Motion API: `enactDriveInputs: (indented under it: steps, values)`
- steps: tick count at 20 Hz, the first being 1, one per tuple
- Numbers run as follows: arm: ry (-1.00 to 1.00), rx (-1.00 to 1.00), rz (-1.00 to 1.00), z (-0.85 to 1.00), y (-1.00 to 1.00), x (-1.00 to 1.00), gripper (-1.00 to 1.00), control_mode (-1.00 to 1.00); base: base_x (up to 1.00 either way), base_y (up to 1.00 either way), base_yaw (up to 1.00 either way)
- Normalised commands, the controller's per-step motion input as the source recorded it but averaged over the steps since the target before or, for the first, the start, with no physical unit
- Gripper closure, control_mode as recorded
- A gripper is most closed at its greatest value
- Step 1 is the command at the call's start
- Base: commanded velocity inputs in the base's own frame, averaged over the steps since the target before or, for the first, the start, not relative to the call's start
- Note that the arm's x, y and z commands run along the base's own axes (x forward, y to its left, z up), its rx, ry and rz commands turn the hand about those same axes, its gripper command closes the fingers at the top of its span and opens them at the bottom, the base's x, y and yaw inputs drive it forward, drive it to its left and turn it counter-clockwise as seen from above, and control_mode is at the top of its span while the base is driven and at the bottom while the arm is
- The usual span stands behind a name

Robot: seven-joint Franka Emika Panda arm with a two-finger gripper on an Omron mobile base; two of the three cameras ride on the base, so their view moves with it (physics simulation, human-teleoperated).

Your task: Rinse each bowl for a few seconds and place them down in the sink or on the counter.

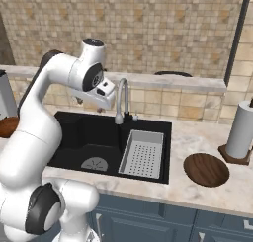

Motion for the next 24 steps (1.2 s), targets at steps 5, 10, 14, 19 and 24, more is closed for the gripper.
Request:
enactDriveInputs:
  steps: [5, 10, 14, 19, 24]
  values:
    - [0.28, 0.56, -0.34, 0.07, -0.69, -0.06, -1.00, -1.00, 0.00, 0.00, 0.00]
    - [0.16, 0.68, -0.35, -0.01, -0.66, -0.02, -1.00, -1.00, 0.00, 0.00, 0.00]
    - [0.06, 0.61, -0.48, -0.22, -0.47, 0.00, -1.00, -1.00, 0.00, 0.00, 0.00]
    - [0.13, 0.44, -0.62, -0.42, -0.03, 0.00, -1.00, -1.00, 0.00, 0.00, 0.00]
    - [0.16, 0.42, -0.43, -0.48, -0.02, 0.25, -1.00, -1.00, 0.00, 0.00, 0.00]
